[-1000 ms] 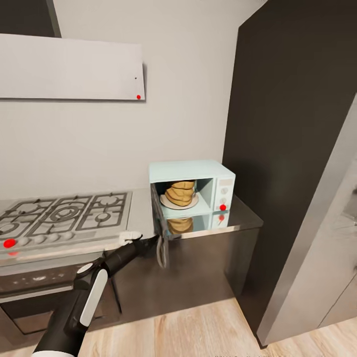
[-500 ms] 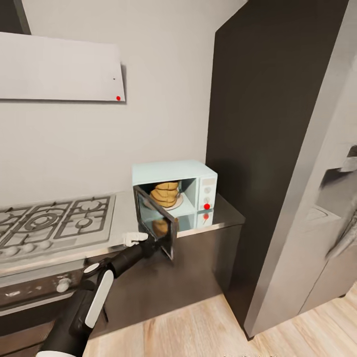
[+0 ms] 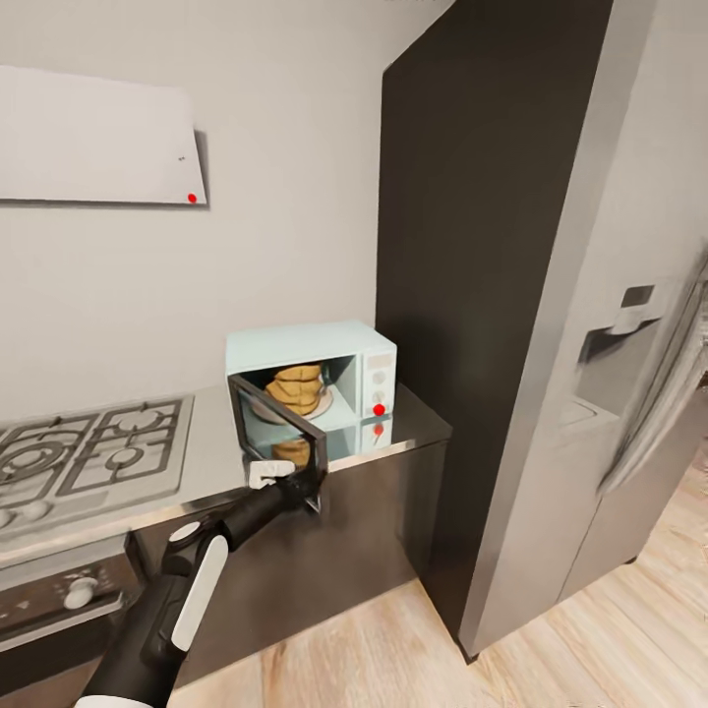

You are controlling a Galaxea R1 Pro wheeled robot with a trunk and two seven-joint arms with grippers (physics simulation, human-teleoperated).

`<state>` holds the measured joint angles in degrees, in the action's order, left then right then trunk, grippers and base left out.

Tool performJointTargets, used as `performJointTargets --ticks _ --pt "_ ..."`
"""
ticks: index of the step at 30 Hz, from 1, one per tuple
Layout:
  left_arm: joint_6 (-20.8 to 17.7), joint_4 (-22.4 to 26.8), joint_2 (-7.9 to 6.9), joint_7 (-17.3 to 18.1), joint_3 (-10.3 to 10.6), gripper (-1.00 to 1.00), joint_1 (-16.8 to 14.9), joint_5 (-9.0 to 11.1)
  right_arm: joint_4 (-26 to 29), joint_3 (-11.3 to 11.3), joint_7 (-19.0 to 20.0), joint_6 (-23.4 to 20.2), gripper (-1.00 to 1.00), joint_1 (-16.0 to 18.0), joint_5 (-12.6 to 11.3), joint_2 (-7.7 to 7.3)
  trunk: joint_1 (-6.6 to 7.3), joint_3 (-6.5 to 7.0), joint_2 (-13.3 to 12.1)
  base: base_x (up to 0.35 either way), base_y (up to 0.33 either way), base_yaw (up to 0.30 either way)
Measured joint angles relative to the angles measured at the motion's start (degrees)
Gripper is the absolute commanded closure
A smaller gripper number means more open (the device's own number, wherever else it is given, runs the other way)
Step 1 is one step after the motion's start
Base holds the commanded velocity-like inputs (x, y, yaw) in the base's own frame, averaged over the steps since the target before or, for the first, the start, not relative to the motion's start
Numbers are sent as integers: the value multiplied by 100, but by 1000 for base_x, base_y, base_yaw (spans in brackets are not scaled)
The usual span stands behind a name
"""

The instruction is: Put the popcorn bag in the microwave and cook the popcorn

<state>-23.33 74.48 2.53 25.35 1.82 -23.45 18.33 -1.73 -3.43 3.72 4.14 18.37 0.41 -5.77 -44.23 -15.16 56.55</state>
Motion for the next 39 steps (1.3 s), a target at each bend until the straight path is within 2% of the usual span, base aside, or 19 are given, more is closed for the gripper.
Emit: performJointTargets --ticks 9,17,19,22,24,26,30,34,39 --pt "16 8 42 -86 -9 -100 -2 -14 -3 -1 0 0 -100 0 -9 -96 0 39 0 0 0 -218" --pt "15 1 44 -100 -11 -100 0 -16 -2 0 0 -7 -100 0 -8 -115 0 74 0 0 0 -218" --pt "15 4 43 -308 -9 -100 0 -13 -2 0 0 -9 -100 0 -8 -115 0 83 0 0 0 -217" --pt "15 33 43 -1024 4 -100 1 6 -2 0 0 -9 -100 0 -8 -115 0 96 0 0 0 -215" --pt "31 39 43 -1162 7 -100 1 6 -2 0 0 -9 -100 0 -9 -115 0 105 0 0 0 -201" --pt "208 41 43 -1294 2 -100 -4 -7 -2 0 0 -9 -100 0 -8 -115 0 114 0 0 0 -170" --pt "369 43 42 -2021 26 -100 0 14 -2 0 0 -14 -100 0 -8 -121 0 127 0 0 0 -78" --pt "380 57 32 -2217 264 -100 0 7 -2 0 7 -29 -100 1 -8 -154 0 129 0 0 0 -8" --pt "380 70 9 -2246 301 -100 -3 1 -2 4 8 -34 -100 1 -8 -159 0 129 0 6 0 0"
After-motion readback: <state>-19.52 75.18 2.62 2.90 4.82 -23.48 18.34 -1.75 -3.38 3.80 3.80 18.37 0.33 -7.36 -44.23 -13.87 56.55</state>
